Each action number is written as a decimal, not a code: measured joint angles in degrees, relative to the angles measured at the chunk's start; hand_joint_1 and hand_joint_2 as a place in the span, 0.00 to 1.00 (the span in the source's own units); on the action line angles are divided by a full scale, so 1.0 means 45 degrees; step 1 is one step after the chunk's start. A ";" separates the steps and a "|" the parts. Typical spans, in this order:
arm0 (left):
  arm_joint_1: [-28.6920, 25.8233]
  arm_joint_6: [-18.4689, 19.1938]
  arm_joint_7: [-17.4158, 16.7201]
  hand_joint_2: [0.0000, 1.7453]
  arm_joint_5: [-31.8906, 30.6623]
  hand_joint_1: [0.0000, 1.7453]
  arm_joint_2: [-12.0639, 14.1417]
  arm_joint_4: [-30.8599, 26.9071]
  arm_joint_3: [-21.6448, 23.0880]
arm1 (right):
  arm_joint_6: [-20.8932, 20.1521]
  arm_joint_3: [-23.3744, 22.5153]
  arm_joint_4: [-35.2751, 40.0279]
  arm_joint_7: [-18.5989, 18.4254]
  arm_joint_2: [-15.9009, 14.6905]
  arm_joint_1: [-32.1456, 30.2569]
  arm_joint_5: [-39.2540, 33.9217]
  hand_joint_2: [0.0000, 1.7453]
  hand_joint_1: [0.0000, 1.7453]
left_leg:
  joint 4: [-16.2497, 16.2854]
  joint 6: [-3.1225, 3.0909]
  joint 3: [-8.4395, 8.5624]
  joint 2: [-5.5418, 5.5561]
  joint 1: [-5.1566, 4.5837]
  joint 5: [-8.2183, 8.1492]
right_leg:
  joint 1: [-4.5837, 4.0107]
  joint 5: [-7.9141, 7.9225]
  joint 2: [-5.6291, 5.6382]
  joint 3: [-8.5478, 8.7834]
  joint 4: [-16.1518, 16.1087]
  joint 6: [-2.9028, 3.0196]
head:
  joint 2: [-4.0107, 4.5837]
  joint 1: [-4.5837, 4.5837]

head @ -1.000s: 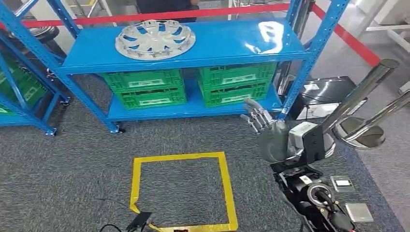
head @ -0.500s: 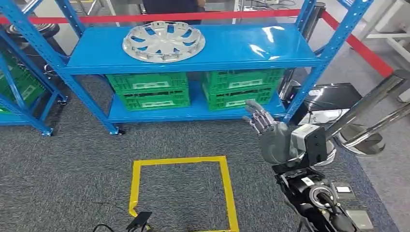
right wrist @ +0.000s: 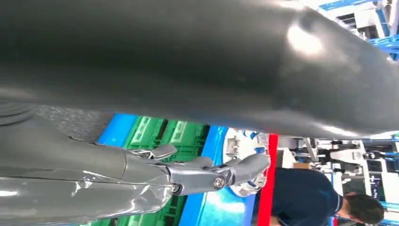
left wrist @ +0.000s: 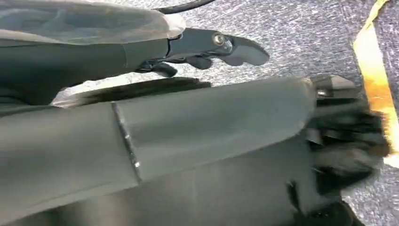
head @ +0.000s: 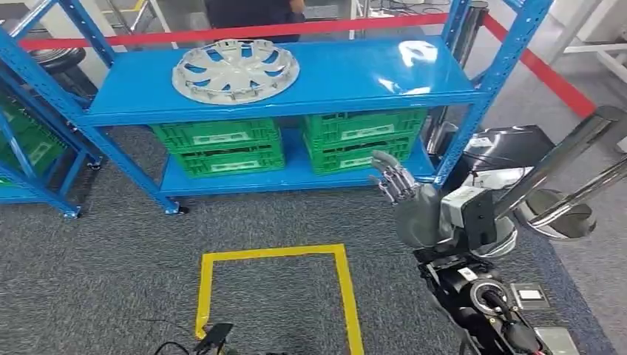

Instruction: Take the parts from the cabinet and place them on the table.

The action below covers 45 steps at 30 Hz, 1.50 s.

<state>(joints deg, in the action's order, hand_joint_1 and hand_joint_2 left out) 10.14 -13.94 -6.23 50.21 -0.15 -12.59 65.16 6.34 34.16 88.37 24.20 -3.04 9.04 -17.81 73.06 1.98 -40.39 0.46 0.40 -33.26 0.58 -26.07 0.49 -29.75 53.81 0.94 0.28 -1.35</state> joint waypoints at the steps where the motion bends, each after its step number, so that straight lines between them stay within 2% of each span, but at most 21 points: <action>1: -0.0006 0.0000 0.0000 0.00 0.0000 0.00 0.0010 0.0000 0.0000 | -0.0005 0.0000 -0.0010 -0.0010 0.0000 0.0001 0.0000 0.00 0.00 | -0.0661 -0.0014 0.0190 -0.0001 0.0001 0.0571 | 0.0003 -0.0068 0.0021 0.0086 0.0000 -0.0019 | 0.0000 -0.0039; 3: 0.0012 0.0005 0.0000 0.00 0.0000 0.00 0.0034 0.0005 0.0000 | -0.0073 0.0000 -0.0015 -0.0044 0.0000 0.0032 0.0000 0.00 0.00 | -0.3070 -0.0094 0.1152 -0.0015 0.0007 0.1997 | 0.0006 -0.0236 0.0041 0.0327 0.0000 -0.0097 | 0.0000 -0.0146; 4: 0.0014 0.0029 0.0000 0.00 0.0000 0.00 0.0034 0.0005 0.0000 | -0.0116 0.0000 -0.0039 -0.0073 0.0000 0.0076 0.0000 0.00 0.00 | -0.3966 -0.0151 0.1460 -0.0032 0.0006 0.2269 | -0.0006 -0.0313 0.0040 0.0345 0.0000 -0.0161 | 0.0000 -0.0175; 5: 0.0044 0.0039 -0.0005 0.00 -0.0005 0.00 0.0034 0.0005 0.0000 | -0.0165 0.0005 -0.0063 -0.0131 0.0000 0.0146 0.0000 0.00 0.00 | -0.4166 -0.0185 0.1596 -0.0020 -0.0069 0.2111 | -0.0125 -0.0404 0.0075 0.0345 0.0073 -0.0234 | 0.0000 -0.0209; 10: 0.0060 0.0039 -0.0049 0.00 -0.0005 0.00 0.0009 0.0005 0.0000 | -0.0311 0.0024 -0.0199 -0.0238 0.0000 0.0359 0.0019 0.00 0.00 | -0.4229 -0.0545 0.1713 0.0016 -0.0021 0.2011 | 0.0002 -0.0673 0.0024 0.0392 0.0211 -0.0548 | 0.0000 -0.0030; 13: 0.0064 0.0029 -0.0049 0.00 -0.0005 0.00 0.0005 0.0010 0.0000 | -0.0330 0.0044 -0.0243 -0.0306 0.0000 0.0498 0.0156 0.00 0.00 | -0.4237 -0.0718 0.1872 -0.0010 -0.0021 0.1863 | -0.0002 -0.1927 -0.0007 -0.1105 0.3142 -0.0667 | 0.0000 0.0175; 14: 0.0053 0.0029 -0.0049 0.00 -0.0005 0.00 0.0000 0.0010 0.0000 | -0.0330 0.0053 -0.0287 -0.0345 0.0000 0.0483 0.0190 0.00 0.00 | -0.4235 -0.0729 0.1934 -0.0007 -0.0023 0.1797 | -0.0004 -0.2193 -0.0009 -0.1727 0.4171 -0.0687 | 0.0000 0.0204; 15: 0.0034 0.0029 -0.0049 0.00 -0.0005 0.00 0.0000 0.0010 0.0000 | -0.0330 0.0068 -0.0326 -0.0355 0.0000 0.0475 0.0189 0.00 0.00 | -0.4234 -0.0723 0.2021 0.0005 -0.0024 0.1733 | -0.0004 -0.2071 -0.0011 -0.2054 0.4519 -0.0690 | 0.0000 0.0262; 17: 0.0004 0.0029 -0.0049 0.00 -0.0009 0.00 0.0000 0.0015 0.0000 | -0.0330 0.0087 -0.0379 -0.0369 0.0000 0.0485 0.0209 0.00 0.00 | -0.4233 -0.0689 0.2267 0.0079 -0.0024 0.1580 | -0.0004 -0.0918 -0.0013 -0.1720 0.3280 -0.0626 | 0.0000 0.0301; 19: 0.0007 0.0029 -0.0049 0.00 -0.0039 0.00 -0.0019 0.0015 0.0000 | -0.0321 0.0102 -0.0379 -0.0374 0.0000 0.0506 0.0214 0.00 0.00 | -0.4236 -0.0606 0.2553 0.0147 -0.0024 0.1391 | -0.0015 0.0557 0.0020 -0.0716 0.0725 -0.0505 | 0.0000 0.0335; 23: 0.0066 0.0029 -0.0044 0.00 -0.0092 0.00 -0.0034 0.0015 0.0000 | -0.0306 0.0141 -0.0413 -0.0389 -0.0004 0.0524 0.0228 0.00 0.00 | -0.4304 -0.0398 0.2488 0.0219 -0.0033 0.1338 | -0.0153 0.0247 0.0107 -0.0553 0.0293 -0.0330 | 0.0000 0.0306; 26: 0.0059 0.0034 -0.0044 0.00 -0.0092 0.00 -0.0019 0.0015 0.0000 | -0.0277 0.0141 -0.0399 -0.0379 0.0000 0.0548 0.0228 0.00 0.00 | -0.3956 -0.0203 0.2478 0.0145 -0.0043 0.1110 | -0.0004 0.0277 0.0080 -0.0307 0.0051 -0.0194 | 0.0000 0.0292; 28: 0.0096 0.0034 -0.0044 0.00 -0.0092 0.00 -0.0024 0.0015 0.0000 | -0.0272 0.0136 -0.0403 -0.0389 0.0000 0.0532 0.0228 0.00 0.00 | -0.1426 -0.0085 0.1044 0.0056 -0.0004 0.0061 | -0.0008 0.0177 -0.0040 -0.0233 0.0044 -0.0044 | 0.0000 0.0088; 30: 0.0042 0.0034 -0.0044 0.00 -0.0092 0.00 -0.0024 0.0015 0.0000 | -0.0272 0.0141 -0.0408 -0.0389 0.0000 0.0502 0.0228 0.00 0.00 | 0.0164 -0.0044 -0.0036 0.0033 -0.0003 -0.0270 | -0.0013 0.0079 -0.0099 -0.0155 0.0046 -0.0010 | 0.0000 0.0049; 32: -0.0007 0.0034 -0.0044 0.00 -0.0092 0.00 -0.0010 0.0015 0.0000 | -0.0272 0.0141 -0.0413 -0.0393 0.0000 0.0494 0.0228 0.00 0.00 | -0.0723 -0.0066 0.0121 0.0000 0.0008 0.0668 | -0.0005 -0.0053 -0.0109 0.0025 0.0046 -0.0042 | 0.0000 -0.0048; 34: 0.0008 0.0034 -0.0044 0.00 -0.0092 0.00 0.0005 0.0015 0.0000 | -0.0272 0.0141 -0.0413 -0.0389 0.0000 0.0496 0.0228 0.00 0.00 | -0.3145 -0.0135 0.1137 -0.0111 0.0021 0.2067 | 0.0000 -0.0228 -0.0141 0.0270 0.0047 -0.0124 | 0.0000 -0.0146; 35: 0.0019 0.0034 -0.0044 0.00 -0.0092 0.00 0.0000 0.0015 0.0000 | -0.0272 0.0141 -0.0413 -0.0389 0.0000 0.0501 0.0228 0.00 0.00 | -0.3937 -0.0187 0.1473 -0.0335 -0.0028 0.2184 | -0.0068 -0.0321 -0.0154 0.0313 0.0058 -0.0212 | 0.0000 -0.0175; 40: 0.0050 0.0034 -0.0044 0.00 -0.0092 0.00 -0.0025 0.0015 0.0000 | -0.0272 0.0160 -0.0394 -0.0393 0.0000 0.0497 0.0228 0.00 0.00 | -0.4154 -0.0545 0.1635 -0.0124 -0.0029 0.1995 | -0.0073 -0.0593 -0.0240 0.0432 0.0074 -0.0534 | 0.0000 -0.0049; 42: 0.0063 0.0034 -0.0044 0.00 -0.0092 0.00 -0.0019 0.0015 0.0000 | -0.0272 0.0165 -0.0394 -0.0384 0.0000 0.0537 0.0228 0.00 0.00 | -0.4170 -0.0669 0.1759 -0.0073 -0.0016 0.1912 | -0.0039 -0.1297 -0.0169 -0.0144 0.1418 -0.0677 | 0.0000 0.0151; 44: 0.0058 0.0034 -0.0044 0.00 -0.0092 0.00 -0.0024 0.0015 0.0000 | -0.0272 0.0180 -0.0399 -0.0389 0.0000 0.0472 0.0228 0.00 0.00 | -0.4164 -0.0735 0.1855 -0.0002 -0.0029 0.1802 | -0.0025 -0.2256 -0.0169 -0.1465 0.3848 -0.0739 | 0.0000 0.0219; 45: 0.0045 0.0034 -0.0044 0.00 -0.0092 0.00 -0.0019 0.0015 0.0000 | -0.0272 0.0185 -0.0403 -0.0389 0.0000 0.0441 0.0228 0.00 0.00 | -0.4159 -0.0732 0.1913 0.0047 -0.0030 0.1748 | -0.0024 -0.2339 -0.0168 -0.1937 0.4563 -0.0745 | 0.0000 0.0243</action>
<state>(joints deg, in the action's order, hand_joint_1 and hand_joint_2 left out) 10.35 -13.79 -6.43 49.79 -0.24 -12.52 65.16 5.11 34.99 86.55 22.45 -3.04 11.02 -16.79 54.34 -1.32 -31.78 0.67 0.26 -25.39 0.48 -36.59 -0.27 -38.47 74.34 -2.41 0.28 -0.26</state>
